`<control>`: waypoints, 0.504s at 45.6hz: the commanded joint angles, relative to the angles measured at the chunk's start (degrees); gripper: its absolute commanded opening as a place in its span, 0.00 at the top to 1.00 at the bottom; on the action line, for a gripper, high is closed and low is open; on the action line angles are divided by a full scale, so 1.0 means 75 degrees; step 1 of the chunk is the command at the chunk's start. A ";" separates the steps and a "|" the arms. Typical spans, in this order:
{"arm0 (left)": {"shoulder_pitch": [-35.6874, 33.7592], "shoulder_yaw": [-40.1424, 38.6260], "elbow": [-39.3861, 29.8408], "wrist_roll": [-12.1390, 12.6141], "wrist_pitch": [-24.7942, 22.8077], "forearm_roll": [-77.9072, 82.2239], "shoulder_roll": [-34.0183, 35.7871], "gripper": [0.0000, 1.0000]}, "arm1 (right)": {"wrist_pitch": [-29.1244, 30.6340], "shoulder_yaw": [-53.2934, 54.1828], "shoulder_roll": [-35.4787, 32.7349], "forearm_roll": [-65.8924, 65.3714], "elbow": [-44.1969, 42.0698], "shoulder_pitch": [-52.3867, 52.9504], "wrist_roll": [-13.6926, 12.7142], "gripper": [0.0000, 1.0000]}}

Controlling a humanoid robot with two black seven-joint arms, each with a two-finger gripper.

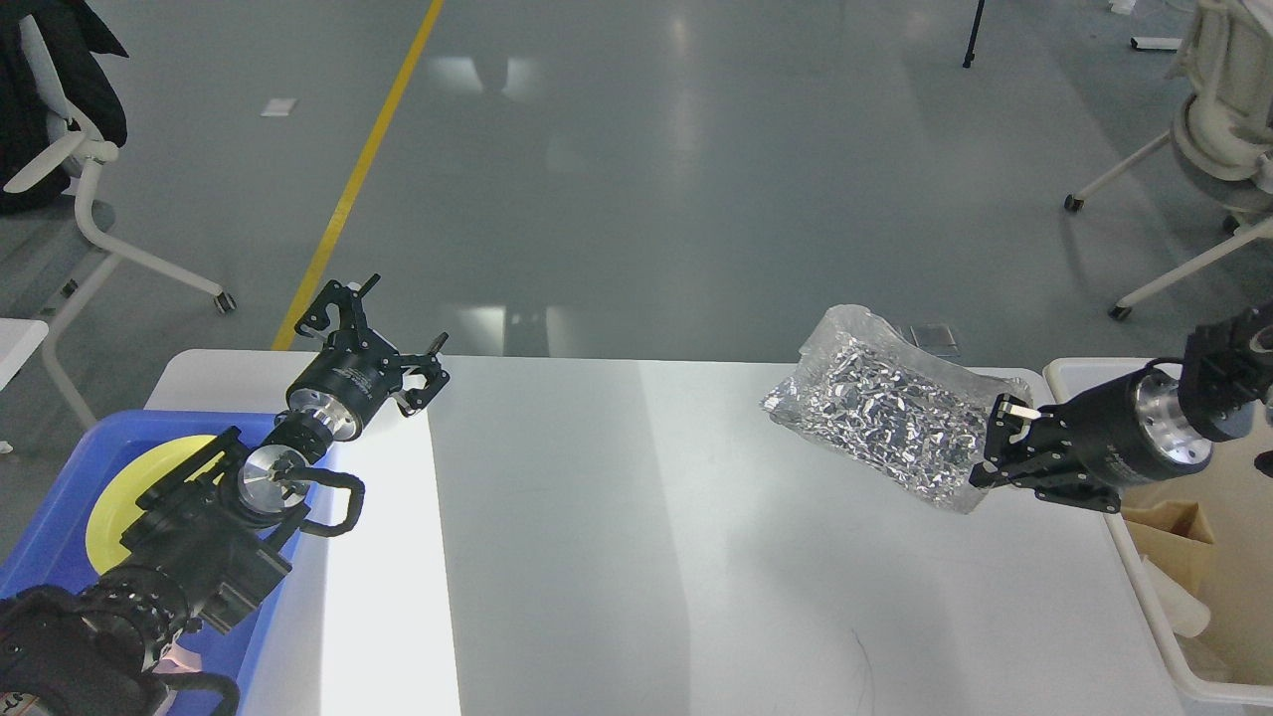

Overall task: Tidy desktop
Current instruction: 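Lift the foil bag and carry it over the white bin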

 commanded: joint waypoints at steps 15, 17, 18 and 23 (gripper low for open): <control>0.0000 0.0000 0.0001 -0.0005 0.0000 0.0009 0.0000 0.01 | 0.0720 -0.0786 0.1935 -0.0219 -0.0061 0.1970 -0.0019 1.00; 0.0000 0.0000 0.0001 -0.0005 0.0000 0.0009 0.0000 0.01 | 0.0697 -0.0833 0.1935 -0.0219 -0.0212 0.1888 -0.0019 1.00; 0.0000 0.0000 0.0001 -0.0005 0.0000 -0.0003 0.0000 0.01 | 0.0697 -0.0879 0.1912 -0.0219 -0.0353 0.1864 -0.0019 1.00; 0.0000 0.0000 0.0001 -0.0005 0.0000 0.0009 0.0000 0.01 | 0.0697 -0.1126 0.1795 -0.0219 -0.1476 0.1268 0.0040 1.00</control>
